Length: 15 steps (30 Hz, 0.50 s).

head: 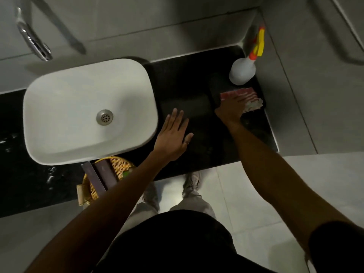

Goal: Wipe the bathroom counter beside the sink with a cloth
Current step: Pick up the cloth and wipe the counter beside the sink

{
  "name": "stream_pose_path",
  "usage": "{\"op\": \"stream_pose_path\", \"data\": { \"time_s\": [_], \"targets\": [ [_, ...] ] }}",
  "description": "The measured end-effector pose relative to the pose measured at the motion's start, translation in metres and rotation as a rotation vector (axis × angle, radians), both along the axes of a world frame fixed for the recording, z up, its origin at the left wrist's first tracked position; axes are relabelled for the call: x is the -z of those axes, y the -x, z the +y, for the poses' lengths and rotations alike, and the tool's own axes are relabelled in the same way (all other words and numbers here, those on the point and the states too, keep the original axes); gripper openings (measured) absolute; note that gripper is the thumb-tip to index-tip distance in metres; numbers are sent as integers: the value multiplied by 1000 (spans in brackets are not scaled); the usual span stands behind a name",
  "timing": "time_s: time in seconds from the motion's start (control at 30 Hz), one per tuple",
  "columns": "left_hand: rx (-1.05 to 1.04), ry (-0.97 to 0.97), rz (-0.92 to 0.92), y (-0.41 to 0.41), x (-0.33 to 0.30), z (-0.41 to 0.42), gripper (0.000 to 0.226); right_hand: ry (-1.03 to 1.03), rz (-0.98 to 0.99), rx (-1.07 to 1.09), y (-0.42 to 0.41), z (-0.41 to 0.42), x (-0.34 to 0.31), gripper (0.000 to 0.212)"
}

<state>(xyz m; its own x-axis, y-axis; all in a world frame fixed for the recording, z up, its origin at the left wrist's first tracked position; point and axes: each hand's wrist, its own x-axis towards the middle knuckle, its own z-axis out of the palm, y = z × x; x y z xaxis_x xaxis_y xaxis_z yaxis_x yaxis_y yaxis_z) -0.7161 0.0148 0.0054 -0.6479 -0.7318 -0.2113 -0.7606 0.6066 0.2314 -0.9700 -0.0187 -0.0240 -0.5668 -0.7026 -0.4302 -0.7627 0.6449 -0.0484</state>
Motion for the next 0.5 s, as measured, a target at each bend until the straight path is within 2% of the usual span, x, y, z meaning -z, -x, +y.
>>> {"op": "stream_pose_path", "data": {
  "time_s": [0.13,0.23,0.33,0.4,0.43,0.5],
  "targets": [
    [-24,-116,109,-11,1,8,61,-33,74,-88,19,-6,-9,46],
    [-203,-403,379,-12,-13,9,57,142,76,-71,19,0,-45,24],
    [-551,-798,704,6,-43,0,68,431,-155,-88,-25,6,-93,35],
    [-764,-1093,1005,8,-66,-13,63,535,-246,-178,-87,13,-123,35],
    [-812,-1172,1158,2,-76,-20,55,571,-260,-248,-123,18,-133,32],
    [-977,-1100,1355,-19,-98,-33,46,618,-389,-339,-189,28,-146,37]
  ]
}}
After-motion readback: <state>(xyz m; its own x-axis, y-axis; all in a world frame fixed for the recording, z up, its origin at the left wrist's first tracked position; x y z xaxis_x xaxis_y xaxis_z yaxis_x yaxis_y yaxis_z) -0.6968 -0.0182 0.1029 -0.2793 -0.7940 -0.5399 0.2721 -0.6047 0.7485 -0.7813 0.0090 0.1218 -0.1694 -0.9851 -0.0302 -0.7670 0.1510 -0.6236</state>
